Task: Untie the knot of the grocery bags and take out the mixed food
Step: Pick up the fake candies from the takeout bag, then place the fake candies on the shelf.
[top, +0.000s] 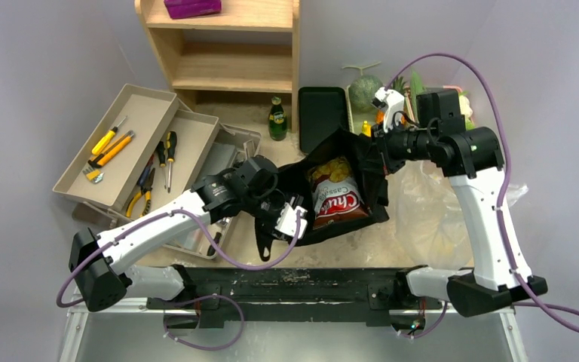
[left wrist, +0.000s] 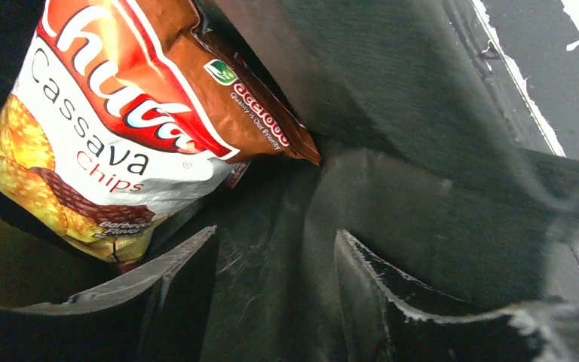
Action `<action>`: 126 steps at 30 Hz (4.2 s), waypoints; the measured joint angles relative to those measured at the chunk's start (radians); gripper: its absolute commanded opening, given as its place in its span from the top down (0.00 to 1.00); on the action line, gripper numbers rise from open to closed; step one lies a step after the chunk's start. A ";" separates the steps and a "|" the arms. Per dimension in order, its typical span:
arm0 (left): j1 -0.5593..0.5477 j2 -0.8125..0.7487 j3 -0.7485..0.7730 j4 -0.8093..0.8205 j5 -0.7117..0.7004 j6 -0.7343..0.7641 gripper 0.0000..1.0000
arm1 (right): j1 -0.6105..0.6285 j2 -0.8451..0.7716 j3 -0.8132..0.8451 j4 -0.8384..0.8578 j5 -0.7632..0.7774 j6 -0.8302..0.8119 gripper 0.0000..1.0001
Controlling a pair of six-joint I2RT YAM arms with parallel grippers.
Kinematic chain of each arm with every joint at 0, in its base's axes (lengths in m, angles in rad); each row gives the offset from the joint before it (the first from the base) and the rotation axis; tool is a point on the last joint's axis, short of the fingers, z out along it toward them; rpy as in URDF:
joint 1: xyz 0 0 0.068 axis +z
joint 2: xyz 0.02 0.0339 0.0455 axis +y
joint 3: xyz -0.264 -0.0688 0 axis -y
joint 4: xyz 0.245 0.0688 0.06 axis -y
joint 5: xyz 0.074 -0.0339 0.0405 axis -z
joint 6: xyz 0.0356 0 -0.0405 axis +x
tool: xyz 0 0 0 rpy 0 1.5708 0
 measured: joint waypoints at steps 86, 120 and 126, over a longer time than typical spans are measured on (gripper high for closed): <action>-0.151 0.424 0.243 0.138 -0.403 -0.401 0.48 | -0.048 -0.114 -0.246 0.177 0.034 0.272 1.00; 0.295 -0.105 0.626 0.130 0.184 -0.763 1.00 | -0.055 -0.216 -0.375 0.246 0.063 0.241 1.00; 0.381 -0.084 0.785 0.081 0.198 -0.633 1.00 | -0.055 -0.216 -0.375 0.247 0.069 0.241 1.00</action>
